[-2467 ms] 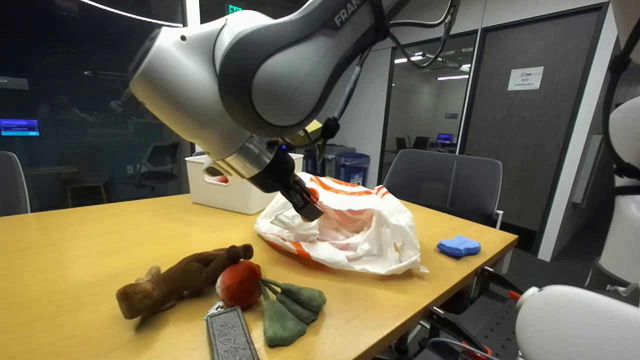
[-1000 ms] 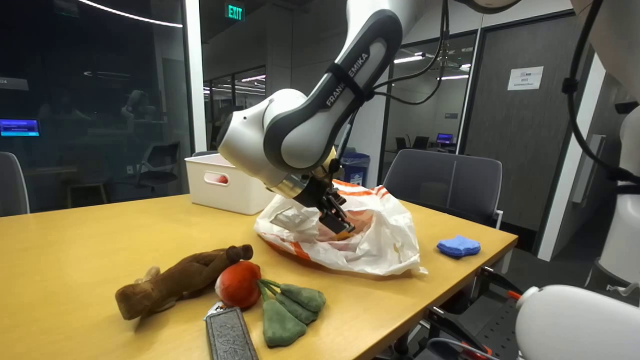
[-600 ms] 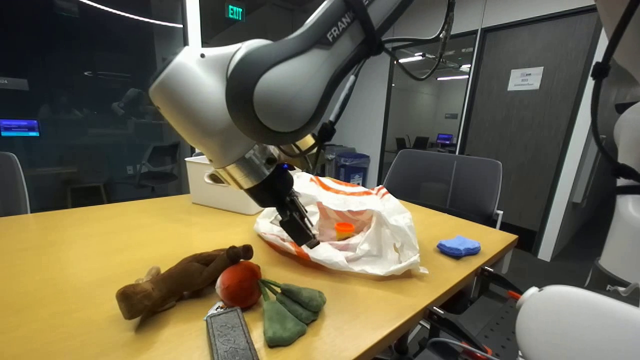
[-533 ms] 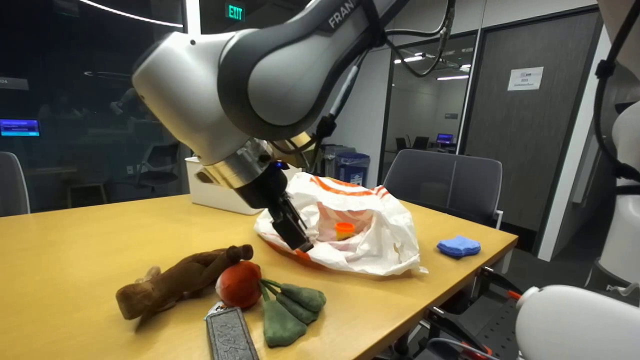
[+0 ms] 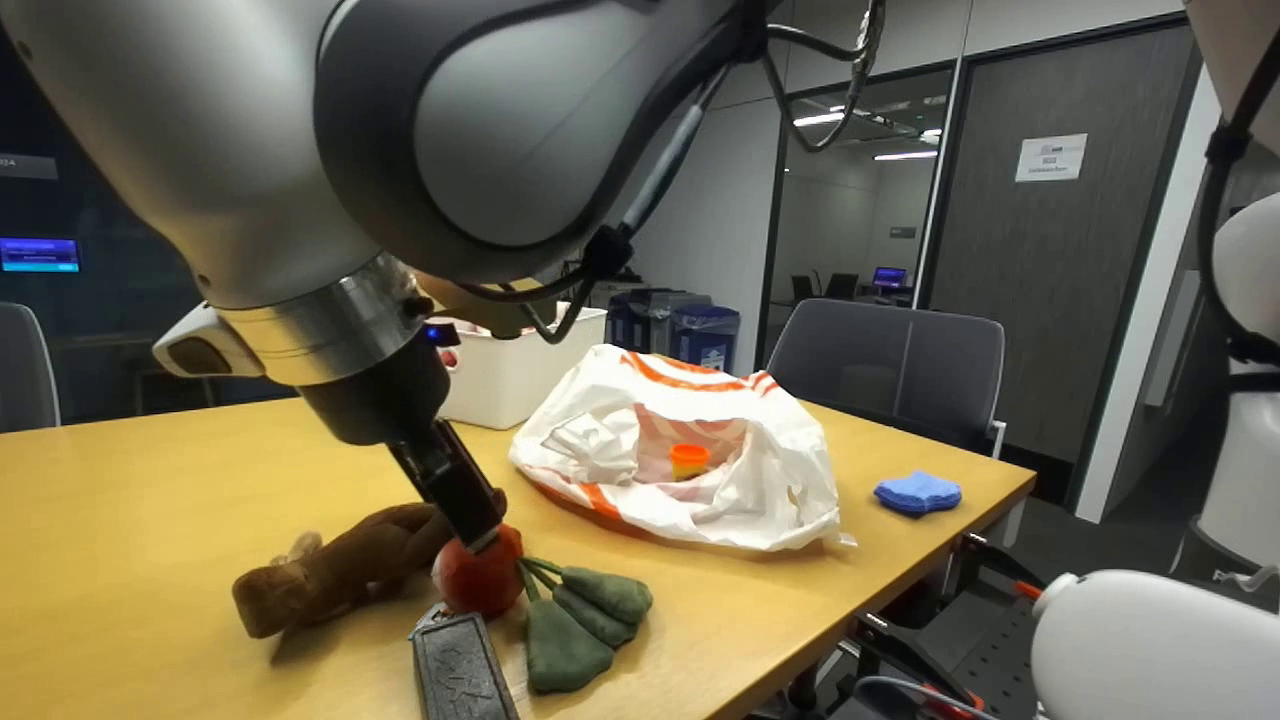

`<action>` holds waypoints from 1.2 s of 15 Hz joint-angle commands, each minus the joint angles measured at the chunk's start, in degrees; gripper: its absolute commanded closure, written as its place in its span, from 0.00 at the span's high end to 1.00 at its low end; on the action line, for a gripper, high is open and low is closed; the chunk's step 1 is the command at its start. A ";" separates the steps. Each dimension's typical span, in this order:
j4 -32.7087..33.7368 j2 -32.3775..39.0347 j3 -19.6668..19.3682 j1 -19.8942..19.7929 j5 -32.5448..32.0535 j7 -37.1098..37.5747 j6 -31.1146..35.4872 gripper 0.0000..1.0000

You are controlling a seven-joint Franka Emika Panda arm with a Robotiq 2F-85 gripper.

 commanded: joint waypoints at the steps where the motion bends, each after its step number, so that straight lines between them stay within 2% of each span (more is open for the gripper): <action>1: 5.58 4.78 -2.28 0.56 -2.67 -8.48 3.57 1.00; 6: 9.76 9.11 -4.80 0.69 -4.79 -14.32 4.89 1.00; 9: 12.60 11.97 -5.71 1.07 -5.88 -13.83 6.28 1.00; 10: 13.35 12.75 -5.79 1.04 -5.80 -14.19 6.82 0.75; 11: 14.04 13.37 -5.93 1.14 -5.64 -14.14 7.04 0.74; 18: 15.96 14.43 -6.57 2.13 -5.01 -13.79 6.28 0.20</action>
